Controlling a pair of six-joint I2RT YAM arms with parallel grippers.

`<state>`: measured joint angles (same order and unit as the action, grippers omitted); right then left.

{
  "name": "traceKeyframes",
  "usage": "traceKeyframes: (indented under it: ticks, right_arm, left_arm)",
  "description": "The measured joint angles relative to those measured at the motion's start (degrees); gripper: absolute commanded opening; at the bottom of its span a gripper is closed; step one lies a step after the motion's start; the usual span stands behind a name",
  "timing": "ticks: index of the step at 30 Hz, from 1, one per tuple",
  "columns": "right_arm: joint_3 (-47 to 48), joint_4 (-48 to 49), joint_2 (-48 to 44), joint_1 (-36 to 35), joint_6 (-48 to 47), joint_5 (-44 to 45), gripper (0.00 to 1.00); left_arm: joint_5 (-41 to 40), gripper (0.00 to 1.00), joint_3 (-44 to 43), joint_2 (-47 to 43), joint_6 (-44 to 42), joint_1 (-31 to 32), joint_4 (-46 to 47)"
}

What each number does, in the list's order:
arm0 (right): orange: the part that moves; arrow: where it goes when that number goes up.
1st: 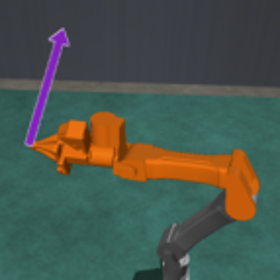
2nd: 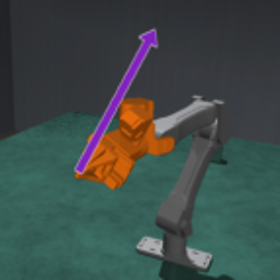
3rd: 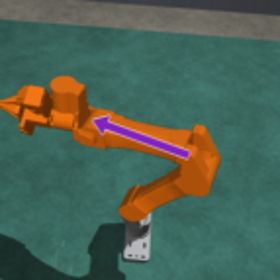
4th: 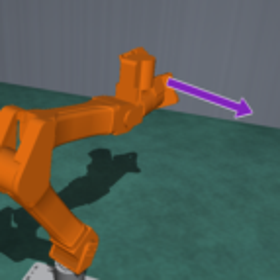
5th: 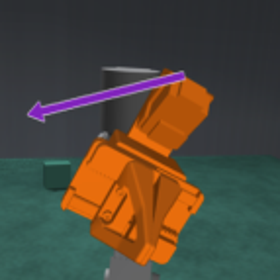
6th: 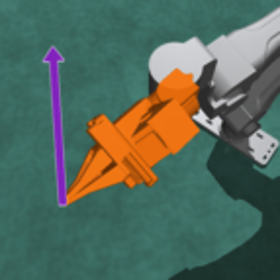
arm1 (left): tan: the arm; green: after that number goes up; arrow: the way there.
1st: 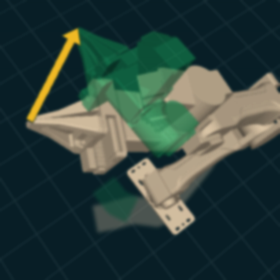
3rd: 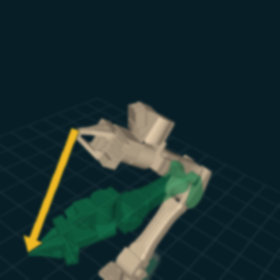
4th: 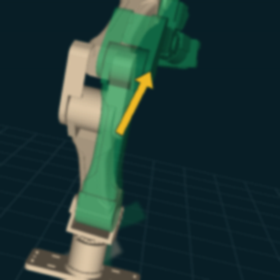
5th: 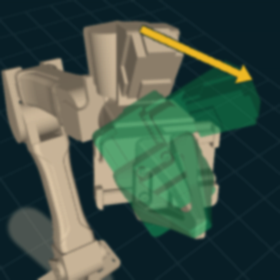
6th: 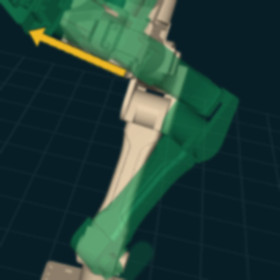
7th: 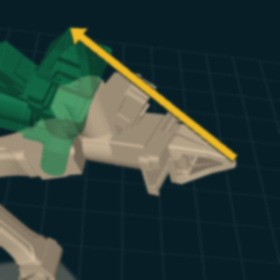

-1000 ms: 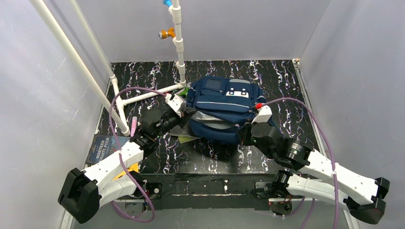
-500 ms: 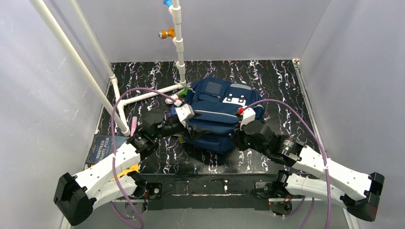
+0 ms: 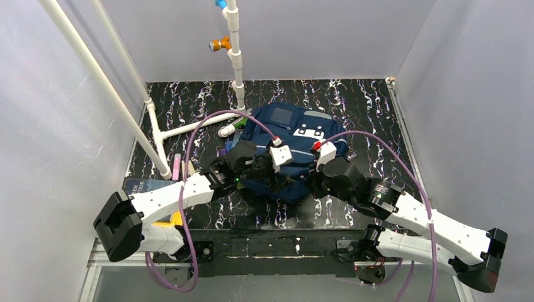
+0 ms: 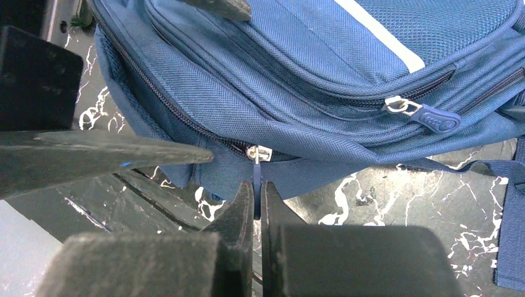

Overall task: Pack the student bag
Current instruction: Unzip the student bag at the center of the board.

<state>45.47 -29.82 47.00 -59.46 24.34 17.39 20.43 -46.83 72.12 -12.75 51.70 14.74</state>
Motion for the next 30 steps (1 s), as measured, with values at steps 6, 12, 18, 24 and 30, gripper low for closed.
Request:
traceKeyframes:
  ticks: [6,12,18,24,30]
  right_arm:
    - [-0.26,-0.02,-0.55,0.09,-0.26,0.04,0.01]
    - [-0.28,0.37,-0.92,0.09,-0.28,0.61,0.01]
    - [-1.64,0.48,-1.99,-0.09,2.36,5.95,0.01]
    - [-3.93,-1.36,-0.61,0.09,8.02,15.41,0.01]
    - [-5.66,-1.27,3.48,8.09,10.67,16.57,0.01]
  left_arm:
    - [-3.45,0.28,-0.22,1.16,-1.53,0.55,-0.31]
    - [-5.16,0.00,-0.26,-0.33,-3.82,0.72,-2.67]
    - [-10.36,0.00,0.09,-6.40,-6.21,0.83,-4.79]
    - [-12.39,0.00,1.07,-10.67,-6.75,0.37,-6.23]
    - [-12.87,0.00,1.53,-11.76,-6.67,0.26,-6.71]
